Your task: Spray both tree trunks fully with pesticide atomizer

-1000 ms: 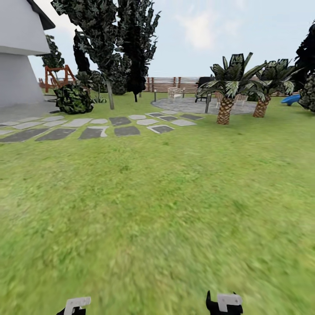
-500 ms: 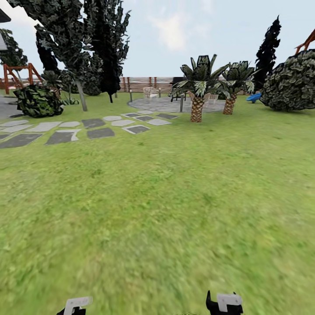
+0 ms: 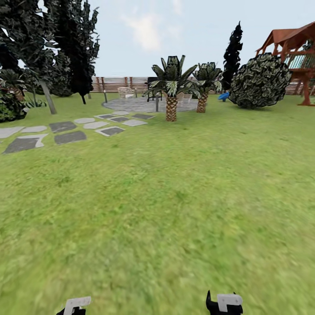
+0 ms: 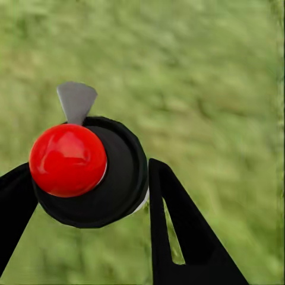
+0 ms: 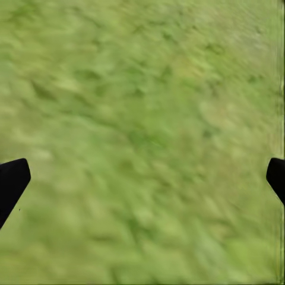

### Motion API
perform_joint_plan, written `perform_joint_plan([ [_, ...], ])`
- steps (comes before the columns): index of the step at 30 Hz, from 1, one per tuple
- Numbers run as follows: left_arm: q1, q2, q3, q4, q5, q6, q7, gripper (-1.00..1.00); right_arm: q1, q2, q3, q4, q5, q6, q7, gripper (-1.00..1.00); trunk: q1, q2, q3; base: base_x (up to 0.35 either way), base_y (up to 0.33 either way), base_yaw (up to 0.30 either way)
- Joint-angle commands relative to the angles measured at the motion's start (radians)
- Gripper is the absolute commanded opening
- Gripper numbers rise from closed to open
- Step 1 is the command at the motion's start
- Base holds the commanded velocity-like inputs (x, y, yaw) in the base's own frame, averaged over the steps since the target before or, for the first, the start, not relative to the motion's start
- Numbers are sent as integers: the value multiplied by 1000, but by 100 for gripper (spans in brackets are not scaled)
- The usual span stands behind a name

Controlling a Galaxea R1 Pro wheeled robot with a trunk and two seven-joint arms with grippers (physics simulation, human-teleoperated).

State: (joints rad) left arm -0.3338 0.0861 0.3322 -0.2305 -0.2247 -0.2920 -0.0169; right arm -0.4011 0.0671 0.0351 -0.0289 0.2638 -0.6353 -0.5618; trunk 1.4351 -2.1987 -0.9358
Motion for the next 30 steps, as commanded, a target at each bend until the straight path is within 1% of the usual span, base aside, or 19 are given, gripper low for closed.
perform_joint_plan([
  [1, -1, 0, 8, 0, -10, -4, -1, -100, -1, 0, 3, 1, 6, 1, -9, 100, 0, 0, -1, 158, -266, -300],
  [30, -1, 0, 8, 0, -10, -4, -1, -100, -1, 0, 3, 1, 6, 2, -9, 100, 0, 0, -1, 164, -262, -300],
])
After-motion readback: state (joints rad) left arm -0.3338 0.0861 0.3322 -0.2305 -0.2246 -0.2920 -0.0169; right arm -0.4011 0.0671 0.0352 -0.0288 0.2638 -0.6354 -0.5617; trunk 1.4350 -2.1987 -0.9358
